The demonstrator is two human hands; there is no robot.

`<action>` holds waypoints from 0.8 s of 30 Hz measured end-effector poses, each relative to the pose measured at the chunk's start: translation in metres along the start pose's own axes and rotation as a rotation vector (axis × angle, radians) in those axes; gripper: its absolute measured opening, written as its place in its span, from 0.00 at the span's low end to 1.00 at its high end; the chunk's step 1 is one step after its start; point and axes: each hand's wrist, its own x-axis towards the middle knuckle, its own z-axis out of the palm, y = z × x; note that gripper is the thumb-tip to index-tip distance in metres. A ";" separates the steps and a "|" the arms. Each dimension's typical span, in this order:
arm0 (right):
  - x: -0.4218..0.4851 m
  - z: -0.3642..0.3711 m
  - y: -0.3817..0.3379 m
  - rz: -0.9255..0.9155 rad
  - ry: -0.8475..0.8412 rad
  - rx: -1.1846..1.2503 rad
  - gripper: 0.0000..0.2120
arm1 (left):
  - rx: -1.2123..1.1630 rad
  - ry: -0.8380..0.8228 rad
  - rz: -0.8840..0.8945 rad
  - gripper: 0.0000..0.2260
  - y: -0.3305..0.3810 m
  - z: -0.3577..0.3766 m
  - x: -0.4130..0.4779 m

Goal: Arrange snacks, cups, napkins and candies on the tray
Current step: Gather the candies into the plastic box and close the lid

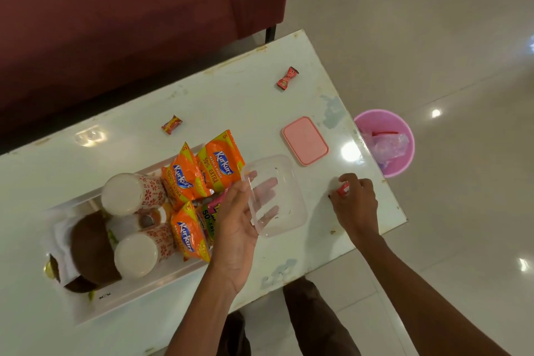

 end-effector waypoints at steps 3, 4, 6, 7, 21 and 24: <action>0.000 -0.005 -0.005 -0.022 -0.022 0.011 0.13 | 0.070 0.026 0.011 0.21 0.000 0.001 -0.003; -0.002 -0.011 -0.010 -0.043 -0.017 0.037 0.14 | 0.068 0.026 0.015 0.21 0.000 0.000 -0.004; -0.008 -0.027 -0.024 -0.113 0.005 0.139 0.17 | 0.084 0.021 0.032 0.22 0.002 -0.002 -0.006; -0.013 -0.039 -0.032 -0.144 0.010 0.211 0.19 | 0.106 0.020 0.044 0.23 0.003 -0.002 -0.006; -0.100 -0.105 -0.158 -0.867 -0.172 -0.093 0.20 | 0.227 0.015 0.057 0.16 0.010 -0.010 -0.016; -0.095 -0.089 -0.163 -0.892 -0.198 -0.276 0.28 | 0.243 0.005 0.050 0.12 0.009 -0.009 -0.019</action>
